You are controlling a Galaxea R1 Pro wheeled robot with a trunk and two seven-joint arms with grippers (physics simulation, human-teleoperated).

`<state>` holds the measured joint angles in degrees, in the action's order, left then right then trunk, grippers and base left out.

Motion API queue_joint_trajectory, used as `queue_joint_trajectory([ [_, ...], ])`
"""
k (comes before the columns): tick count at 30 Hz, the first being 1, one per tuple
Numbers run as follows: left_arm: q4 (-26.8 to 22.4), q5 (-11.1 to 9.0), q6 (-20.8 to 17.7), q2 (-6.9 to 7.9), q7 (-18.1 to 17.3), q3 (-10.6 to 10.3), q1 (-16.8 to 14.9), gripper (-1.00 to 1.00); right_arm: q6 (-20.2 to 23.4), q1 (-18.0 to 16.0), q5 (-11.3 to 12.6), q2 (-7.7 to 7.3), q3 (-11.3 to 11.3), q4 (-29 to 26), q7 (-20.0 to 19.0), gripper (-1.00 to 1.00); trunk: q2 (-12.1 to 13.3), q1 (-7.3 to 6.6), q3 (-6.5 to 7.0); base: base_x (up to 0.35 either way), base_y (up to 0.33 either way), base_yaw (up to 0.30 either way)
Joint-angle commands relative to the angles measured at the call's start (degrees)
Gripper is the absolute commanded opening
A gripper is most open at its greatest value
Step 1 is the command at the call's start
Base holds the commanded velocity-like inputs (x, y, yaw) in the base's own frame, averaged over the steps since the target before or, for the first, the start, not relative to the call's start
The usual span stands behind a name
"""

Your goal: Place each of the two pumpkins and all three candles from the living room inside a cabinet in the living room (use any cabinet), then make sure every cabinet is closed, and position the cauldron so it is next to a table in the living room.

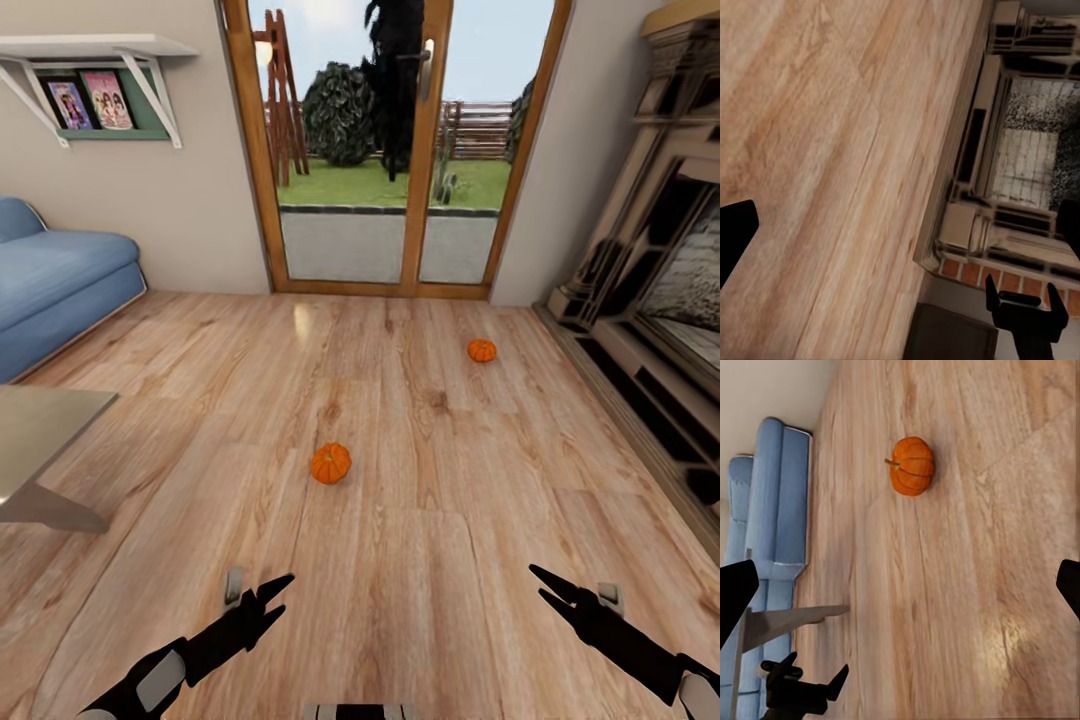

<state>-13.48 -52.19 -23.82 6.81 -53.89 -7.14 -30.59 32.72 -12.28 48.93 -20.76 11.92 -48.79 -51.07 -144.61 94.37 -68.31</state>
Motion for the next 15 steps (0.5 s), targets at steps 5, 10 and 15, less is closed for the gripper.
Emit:
queue_joint_trajectory([
  [5, -0.3, -0.6, -0.1, 0.05, -0.9, -0.4, 0.0, 1.00, 0.4, 0.0, 0.4, -0.17, 0.0, 0.0, -0.1, 1.00, -0.1, 0.11, -1.16, 0.000, 0.000, 0.000],
  [10, -0.5, -0.5, 0.3, 0.09, -2.3, -0.4, 0.1, 1.00, 0.4, 0.0, 0.4, -0.71, 0.0, 0.0, -0.3, 1.00, -0.2, 0.24, -2.27, 0.000, 0.000, 0.000],
  [15, -0.4, -0.5, 1.5, 0.14, -5.0, -0.4, 0.1, 1.00, 0.4, 0.0, 0.4, -0.84, 0.0, 0.0, -1.2, 1.00, -0.2, 0.37, -3.37, 0.000, 0.000, 0.000],
])
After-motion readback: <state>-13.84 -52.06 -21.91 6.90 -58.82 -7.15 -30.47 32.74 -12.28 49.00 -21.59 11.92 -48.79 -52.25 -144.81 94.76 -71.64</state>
